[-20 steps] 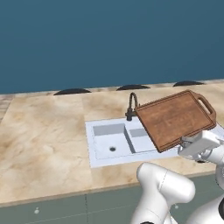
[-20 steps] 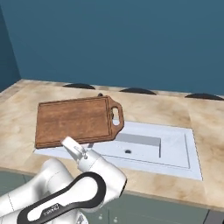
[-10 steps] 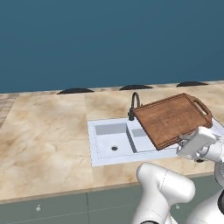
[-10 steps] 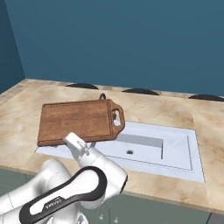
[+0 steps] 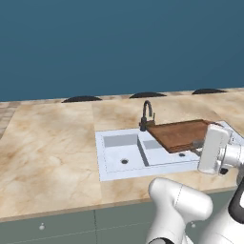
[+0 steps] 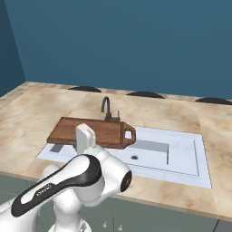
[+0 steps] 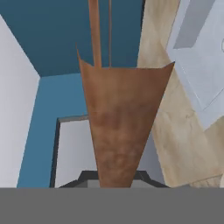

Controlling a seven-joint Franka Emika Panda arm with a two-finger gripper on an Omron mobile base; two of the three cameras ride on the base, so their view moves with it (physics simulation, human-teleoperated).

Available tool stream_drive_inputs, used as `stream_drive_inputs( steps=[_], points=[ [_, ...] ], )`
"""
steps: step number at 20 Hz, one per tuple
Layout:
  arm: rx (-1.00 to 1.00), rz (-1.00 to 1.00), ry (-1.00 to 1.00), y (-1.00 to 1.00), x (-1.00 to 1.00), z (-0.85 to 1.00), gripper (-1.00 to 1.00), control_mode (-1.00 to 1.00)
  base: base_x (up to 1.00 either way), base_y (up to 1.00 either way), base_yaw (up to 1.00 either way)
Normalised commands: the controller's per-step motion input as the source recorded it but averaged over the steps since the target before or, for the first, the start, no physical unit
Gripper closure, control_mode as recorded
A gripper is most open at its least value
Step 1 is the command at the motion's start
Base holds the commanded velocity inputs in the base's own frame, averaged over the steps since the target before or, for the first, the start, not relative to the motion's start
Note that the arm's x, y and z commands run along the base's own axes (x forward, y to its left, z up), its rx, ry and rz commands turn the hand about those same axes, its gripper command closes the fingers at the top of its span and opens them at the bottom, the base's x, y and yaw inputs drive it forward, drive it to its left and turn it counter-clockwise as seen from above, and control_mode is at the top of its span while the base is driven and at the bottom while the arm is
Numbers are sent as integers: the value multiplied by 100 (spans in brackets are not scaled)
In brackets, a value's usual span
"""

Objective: Move the cutting board and knife to the sink. Then move spray from the cabinet to the counter.

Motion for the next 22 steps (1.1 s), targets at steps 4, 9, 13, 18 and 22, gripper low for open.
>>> stream_drive_inputs(
  steps=[4,9,13,18,22],
  points=[
    [0,-12,51,-14,23,0,100,-100,0,0,0],
    [0,-8,29,-1,36,-5,100,-100,0,0,0],
    [0,-2,20,0,51,-6,100,-100,0,0,0],
    [0,0,7,0,62,0,100,-100,0,0,0],
    [0,0,3,-2,52,-3,100,-100,0,0,0]
  ],
)
